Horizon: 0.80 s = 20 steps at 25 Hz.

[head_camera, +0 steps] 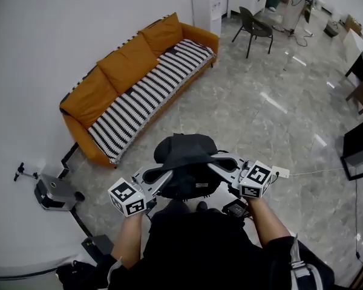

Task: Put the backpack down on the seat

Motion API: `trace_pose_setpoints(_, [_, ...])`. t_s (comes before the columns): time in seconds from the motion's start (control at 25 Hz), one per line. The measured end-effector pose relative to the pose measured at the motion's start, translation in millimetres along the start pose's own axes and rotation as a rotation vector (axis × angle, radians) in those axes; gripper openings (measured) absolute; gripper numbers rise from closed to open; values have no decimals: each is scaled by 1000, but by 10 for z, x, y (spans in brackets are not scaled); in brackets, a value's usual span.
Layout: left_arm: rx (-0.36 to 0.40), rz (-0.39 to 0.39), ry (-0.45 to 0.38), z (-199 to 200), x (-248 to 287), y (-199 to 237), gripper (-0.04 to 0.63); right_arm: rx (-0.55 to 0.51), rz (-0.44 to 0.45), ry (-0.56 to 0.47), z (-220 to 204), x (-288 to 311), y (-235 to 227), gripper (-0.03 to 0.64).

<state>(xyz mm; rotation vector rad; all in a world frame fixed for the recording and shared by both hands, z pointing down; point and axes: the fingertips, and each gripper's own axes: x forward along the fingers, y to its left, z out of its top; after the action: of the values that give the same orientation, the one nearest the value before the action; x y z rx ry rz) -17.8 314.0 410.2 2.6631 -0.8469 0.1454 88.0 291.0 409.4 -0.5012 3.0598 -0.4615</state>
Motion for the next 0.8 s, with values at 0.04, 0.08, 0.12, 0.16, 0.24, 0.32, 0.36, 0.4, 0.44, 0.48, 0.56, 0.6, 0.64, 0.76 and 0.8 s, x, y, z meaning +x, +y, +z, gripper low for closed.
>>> trace_pose_setpoints(0.04, [-3,-3,0,9,32,7,34,2,-5,0,5,-15,-30,51])
trace_pose_setpoints(0.08, [-6,-7,1,10,67,19,34,5,-10,0,7,-30,-65,51])
trace_pose_setpoints(0.12, [-7,-12,3,2,105,34,34,7,-14,2,7,-44,-103,51])
trace_pose_setpoints(0.16, [-9,-17,5,-11,145,53,34,7,-19,4,7,-55,-143,51])
trace_pose_setpoints(0.24, [-15,-27,6,-33,226,105,34,7,-28,11,-3,-65,-231,51])
trace_pose_setpoints(0.32, [-23,-35,5,-36,304,167,34,10,-38,20,-11,-68,-321,51])
trace_pose_setpoints(0.36, [-25,-39,5,-29,340,198,34,13,-44,24,-11,-68,-363,51])
trace_pose_setpoints(0.4, [-28,-44,6,-20,373,230,34,17,-49,28,-7,-65,-402,51])
trace_pose_setpoints(0.44, [-30,-47,5,-11,404,262,34,21,-54,30,-2,-60,-439,51])
trace_pose_setpoints(0.48, [-31,-52,5,-2,435,296,34,23,-57,31,0,-53,-477,51])
trace_pose_setpoints(0.56, [-29,-61,4,12,506,377,34,23,-61,36,-2,-38,-572,51])
trace_pose_setpoints(0.6, [-26,-65,6,21,548,432,34,20,-64,40,1,-22,-633,51])
trace_pose_setpoints(0.64, [-25,-68,9,30,593,493,34,18,-68,44,5,0,-701,51])
trace_pose_setpoints(0.76, [-29,-70,13,63,718,669,34,23,-72,49,21,67,-892,51])
trace_pose_setpoints(0.8, [-30,-70,11,87,758,732,35,25,-71,50,36,93,-959,51])
